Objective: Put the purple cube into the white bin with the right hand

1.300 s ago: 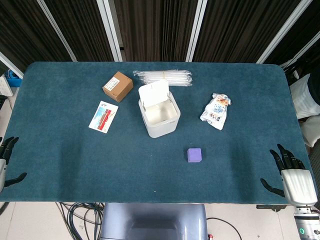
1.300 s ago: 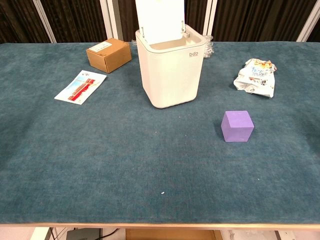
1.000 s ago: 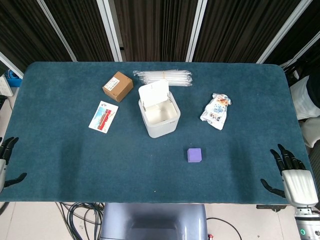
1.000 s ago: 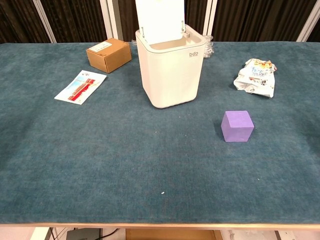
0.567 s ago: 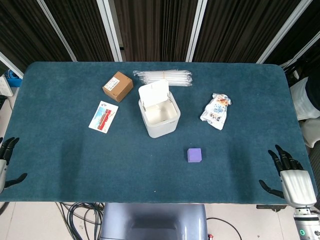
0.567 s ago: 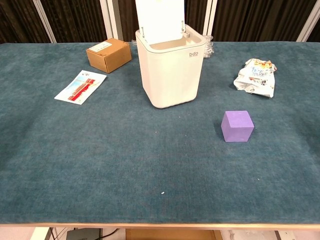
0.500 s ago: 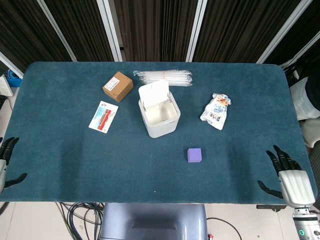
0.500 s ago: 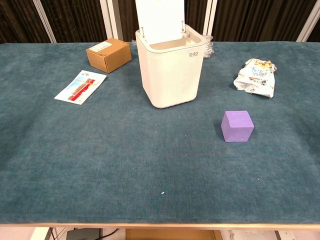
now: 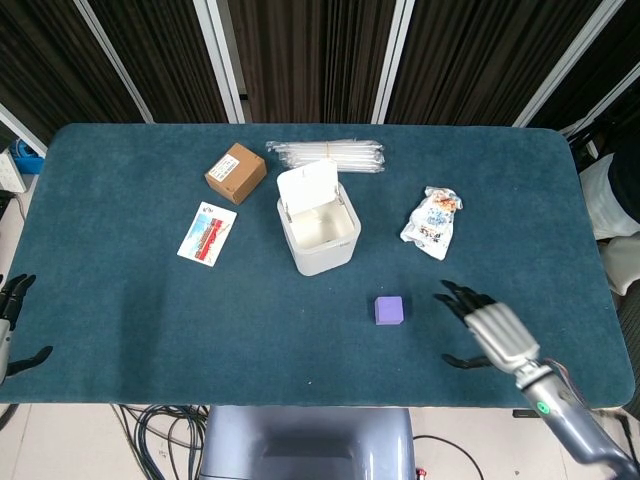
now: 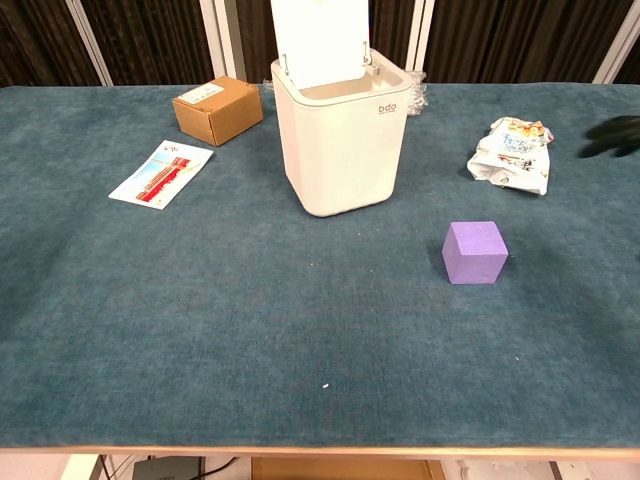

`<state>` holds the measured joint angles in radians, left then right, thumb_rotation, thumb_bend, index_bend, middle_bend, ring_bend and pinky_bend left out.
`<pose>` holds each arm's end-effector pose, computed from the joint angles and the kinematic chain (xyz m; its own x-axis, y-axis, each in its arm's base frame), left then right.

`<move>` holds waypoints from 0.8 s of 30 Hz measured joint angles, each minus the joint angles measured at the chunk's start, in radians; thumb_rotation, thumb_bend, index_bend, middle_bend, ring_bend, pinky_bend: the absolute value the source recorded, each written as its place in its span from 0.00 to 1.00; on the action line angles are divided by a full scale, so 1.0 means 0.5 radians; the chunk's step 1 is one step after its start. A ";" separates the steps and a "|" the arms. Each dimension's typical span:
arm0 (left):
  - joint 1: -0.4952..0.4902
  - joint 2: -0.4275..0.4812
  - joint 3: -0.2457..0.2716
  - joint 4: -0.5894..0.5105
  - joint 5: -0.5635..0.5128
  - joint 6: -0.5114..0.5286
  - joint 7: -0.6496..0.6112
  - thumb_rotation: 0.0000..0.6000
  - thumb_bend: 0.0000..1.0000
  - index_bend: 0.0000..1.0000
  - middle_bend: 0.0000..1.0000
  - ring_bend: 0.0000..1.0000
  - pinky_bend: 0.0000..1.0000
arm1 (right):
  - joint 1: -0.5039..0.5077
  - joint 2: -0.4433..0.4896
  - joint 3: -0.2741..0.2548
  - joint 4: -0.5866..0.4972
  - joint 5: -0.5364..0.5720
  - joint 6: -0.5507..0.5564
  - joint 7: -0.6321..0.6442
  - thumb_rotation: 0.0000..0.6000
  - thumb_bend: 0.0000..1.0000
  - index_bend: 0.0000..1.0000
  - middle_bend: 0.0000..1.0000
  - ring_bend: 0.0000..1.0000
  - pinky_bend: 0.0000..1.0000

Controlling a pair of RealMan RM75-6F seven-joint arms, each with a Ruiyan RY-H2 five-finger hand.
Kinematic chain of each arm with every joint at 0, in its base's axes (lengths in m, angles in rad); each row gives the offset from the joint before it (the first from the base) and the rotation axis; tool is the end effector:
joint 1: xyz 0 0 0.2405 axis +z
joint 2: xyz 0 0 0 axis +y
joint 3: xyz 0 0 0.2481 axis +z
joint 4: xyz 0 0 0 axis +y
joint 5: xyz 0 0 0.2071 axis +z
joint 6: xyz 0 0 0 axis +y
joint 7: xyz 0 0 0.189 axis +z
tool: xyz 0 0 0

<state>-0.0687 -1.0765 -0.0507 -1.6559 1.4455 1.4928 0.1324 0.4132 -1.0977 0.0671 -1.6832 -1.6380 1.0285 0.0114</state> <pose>-0.3093 0.2198 0.1726 0.5079 0.0077 0.8614 0.8598 0.0570 -0.5074 -0.2138 -0.2918 0.0749 0.4940 -0.2827 0.8222 -0.8288 -0.4390 0.3470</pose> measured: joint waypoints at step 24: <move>0.007 0.019 -0.006 0.005 0.004 0.015 -0.038 1.00 0.10 0.13 0.17 0.02 0.02 | 0.526 -0.673 0.118 0.545 0.483 -0.620 -0.500 1.00 0.44 0.43 0.50 0.56 0.57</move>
<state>-0.0650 -1.0668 -0.0534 -1.6532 1.4476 1.5001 0.1136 0.6762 -1.4343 0.1260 -1.4107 -1.3966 0.7185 -0.2388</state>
